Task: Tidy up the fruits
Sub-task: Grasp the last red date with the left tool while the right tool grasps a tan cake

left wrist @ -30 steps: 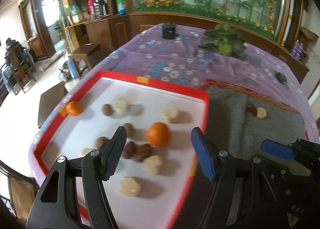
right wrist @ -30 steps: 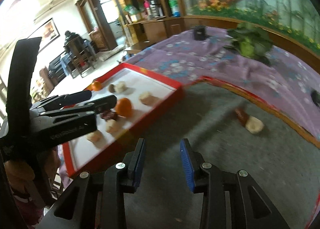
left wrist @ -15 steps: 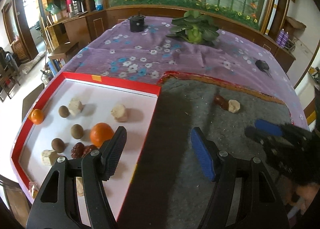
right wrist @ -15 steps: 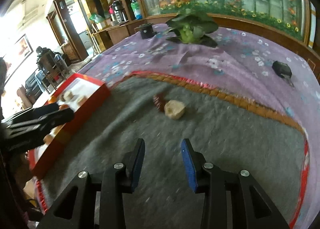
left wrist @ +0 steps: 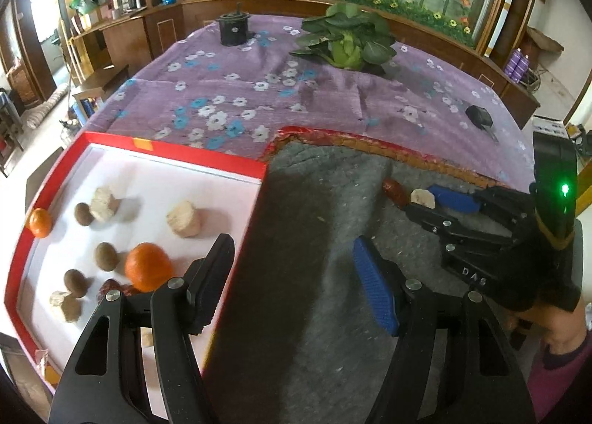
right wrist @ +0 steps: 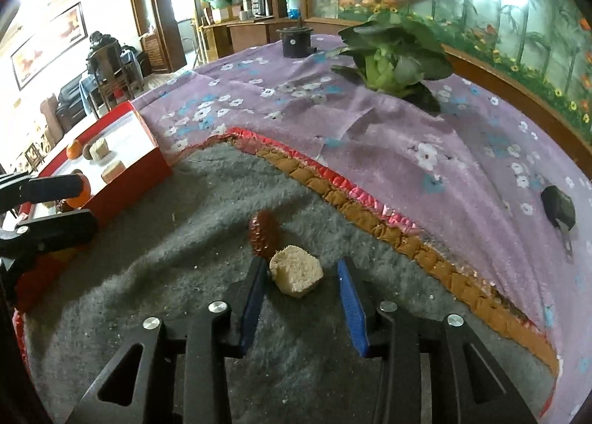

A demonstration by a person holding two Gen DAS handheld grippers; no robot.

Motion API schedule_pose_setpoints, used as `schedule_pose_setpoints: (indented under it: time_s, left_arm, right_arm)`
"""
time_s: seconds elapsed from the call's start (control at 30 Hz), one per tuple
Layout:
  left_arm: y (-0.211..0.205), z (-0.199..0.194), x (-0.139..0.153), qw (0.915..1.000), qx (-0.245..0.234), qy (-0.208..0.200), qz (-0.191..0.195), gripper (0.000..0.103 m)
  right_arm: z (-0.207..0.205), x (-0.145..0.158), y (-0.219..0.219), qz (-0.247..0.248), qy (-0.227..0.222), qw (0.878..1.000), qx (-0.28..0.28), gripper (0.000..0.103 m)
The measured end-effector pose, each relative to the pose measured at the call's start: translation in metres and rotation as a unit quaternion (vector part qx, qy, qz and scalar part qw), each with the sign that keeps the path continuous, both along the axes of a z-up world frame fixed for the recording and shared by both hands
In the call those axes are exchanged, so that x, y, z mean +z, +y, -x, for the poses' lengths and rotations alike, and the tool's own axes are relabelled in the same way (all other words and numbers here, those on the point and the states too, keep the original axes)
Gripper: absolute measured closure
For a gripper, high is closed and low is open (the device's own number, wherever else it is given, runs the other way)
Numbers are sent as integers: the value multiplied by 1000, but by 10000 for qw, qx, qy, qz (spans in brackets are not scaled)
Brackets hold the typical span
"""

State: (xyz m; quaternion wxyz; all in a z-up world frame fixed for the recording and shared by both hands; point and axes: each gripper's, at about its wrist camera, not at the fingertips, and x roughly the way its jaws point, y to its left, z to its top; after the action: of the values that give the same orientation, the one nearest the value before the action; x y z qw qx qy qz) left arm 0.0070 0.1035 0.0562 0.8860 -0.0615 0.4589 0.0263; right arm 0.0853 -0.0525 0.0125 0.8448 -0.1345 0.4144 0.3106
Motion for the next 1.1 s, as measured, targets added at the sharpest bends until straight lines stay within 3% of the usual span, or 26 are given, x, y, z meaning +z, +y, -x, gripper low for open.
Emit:
schedule_pose_setpoints:
  time_s: [0.1, 0.23, 0.5, 0.83, 0.97, 1.1]
  left_arm:
    - [-12, -8, 2, 9998, -138, 17, 141, 35]
    - [-34, -18, 4, 9993, -311, -5, 183, 36]
    - [-76, -46, -6, 9982, -466, 150, 348, 36]
    - [-92, -81, -39, 9989, -127, 447, -35, 37]
    - [-87, -83, -38, 9993, -86, 307, -198, 76]
    - [-77, -81, -37, 9991, -287, 312, -91, 81]
  right_arm:
    - [6, 5, -14, -163, 172, 9996, -146, 75]
    - [22, 13, -39, -44, 10, 9991, -422, 75]
    - [31, 4, -95, -286, 294, 9943, -984, 75]
    - [28, 0, -108, -735, 450, 9921, -912, 75]
    - [28, 0, -108, -697, 429, 9926, -902, 75]
    - [29, 0, -108, -701, 439, 9925, -905, 75]
